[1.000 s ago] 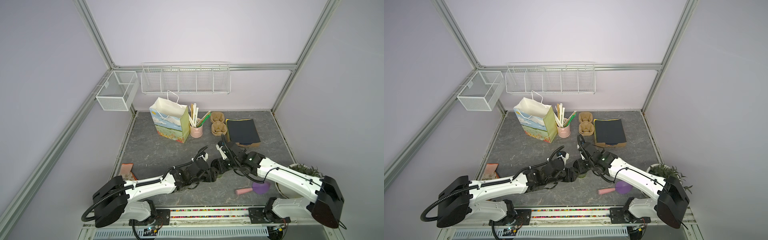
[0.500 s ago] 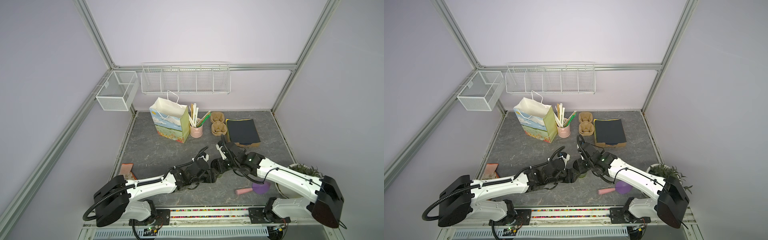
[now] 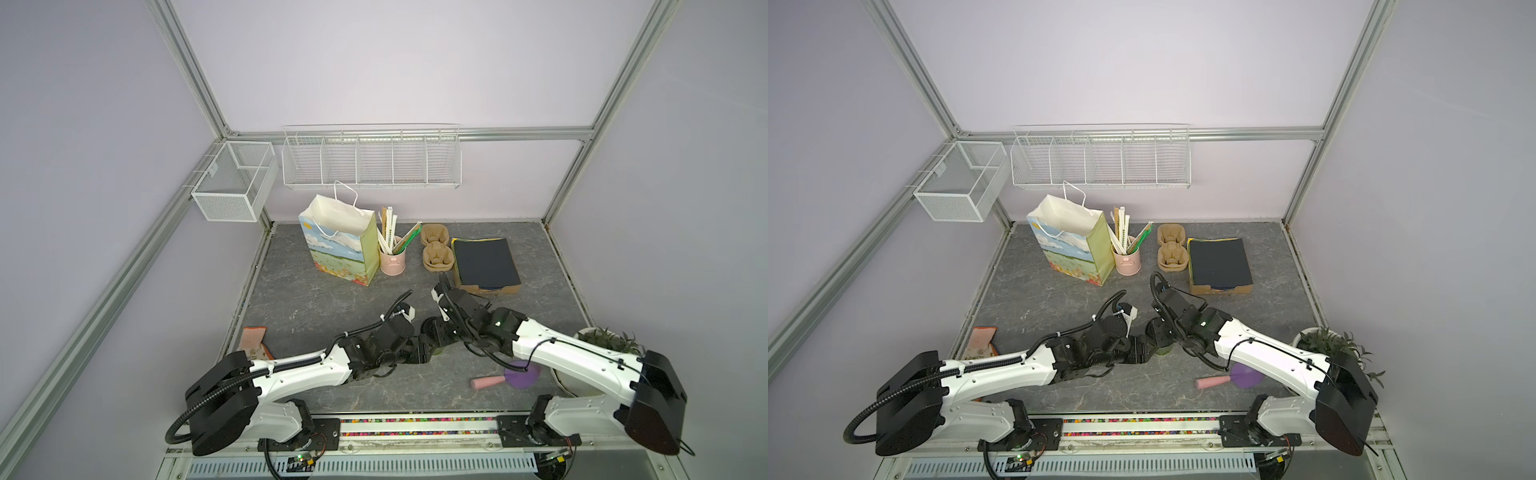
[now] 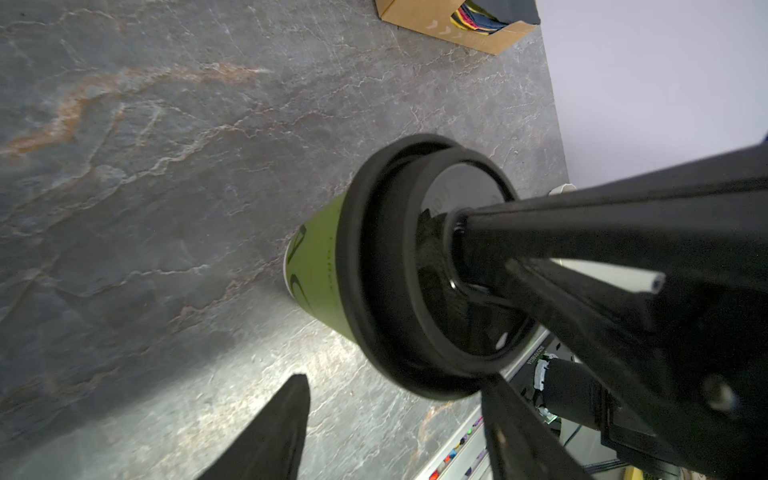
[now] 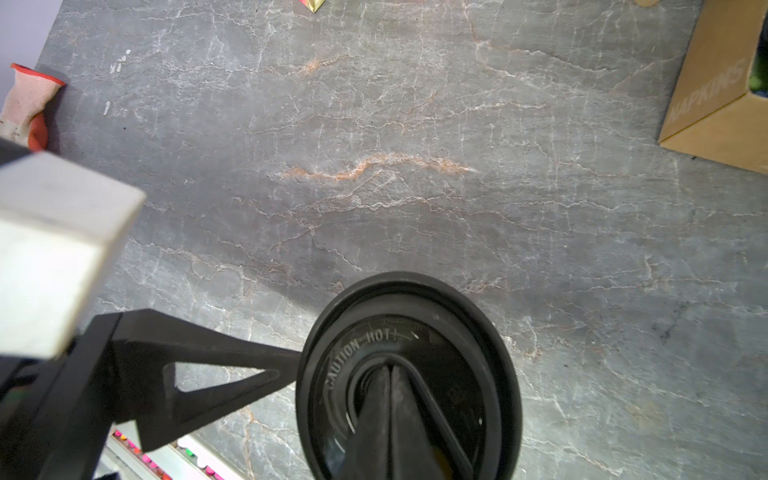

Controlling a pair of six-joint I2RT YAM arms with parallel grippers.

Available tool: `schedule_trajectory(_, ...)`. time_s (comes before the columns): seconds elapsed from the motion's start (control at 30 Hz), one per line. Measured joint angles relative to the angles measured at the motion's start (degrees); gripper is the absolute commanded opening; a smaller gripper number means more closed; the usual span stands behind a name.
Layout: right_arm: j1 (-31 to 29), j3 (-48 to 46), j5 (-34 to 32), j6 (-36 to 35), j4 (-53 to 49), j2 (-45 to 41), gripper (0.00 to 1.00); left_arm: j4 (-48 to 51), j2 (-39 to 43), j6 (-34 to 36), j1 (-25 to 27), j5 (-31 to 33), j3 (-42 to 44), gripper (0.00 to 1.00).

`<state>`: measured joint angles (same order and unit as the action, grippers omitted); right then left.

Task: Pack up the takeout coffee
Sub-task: 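Press the lid down with the right gripper while left gripper holds the cup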

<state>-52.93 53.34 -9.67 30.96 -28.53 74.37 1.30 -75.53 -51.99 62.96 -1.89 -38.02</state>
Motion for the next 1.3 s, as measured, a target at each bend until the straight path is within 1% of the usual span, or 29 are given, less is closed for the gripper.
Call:
schedule_trajectory(0.17,-1.0,-0.1,-1.0,0.8,0.0,0.0,0.06,-4.3,-0.3,-0.8,-0.1,-1.3,2.2,0.54)
schedule_trajectory(0.47,-1.6,-0.9,-1.7,1.7,1.0,-0.1,0.06,-8.0,-0.5,-1.5,0.0,-1.6,4.3,0.49)
schedule_trajectory(0.57,-1.6,-1.2,-1.7,1.7,1.4,-0.3,0.06,-8.3,-0.5,-1.3,0.0,-1.6,4.5,0.54)
schedule_trajectory(0.67,-1.6,-1.2,-1.7,1.7,1.4,-0.5,0.06,-6.1,0.5,-1.1,0.0,-0.8,4.2,0.58)
schedule_trajectory(0.73,-1.6,-1.2,-1.7,1.7,1.4,-0.5,0.06,-2.4,1.6,-0.4,0.0,0.4,3.3,0.61)
schedule_trajectory(0.9,-1.6,-1.2,-1.7,1.6,1.3,-0.5,0.06,9.5,3.7,1.7,-0.4,4.5,-0.1,0.66)
schedule_trajectory(1.03,-1.6,-1.2,-1.7,1.7,1.3,-0.6,0.06,14.6,6.9,2.8,-0.7,7.5,-0.8,0.69)
schedule_trajectory(1.17,-1.6,-1.2,-1.6,1.6,0.9,-0.9,0.06,15.5,10.8,3.2,-1.5,9.2,-0.6,0.7)
schedule_trajectory(1.3,-1.6,-0.9,-1.5,1.6,0.0,-1.0,0.06,14.8,11.7,4.1,-2.2,9.5,-0.7,0.71)
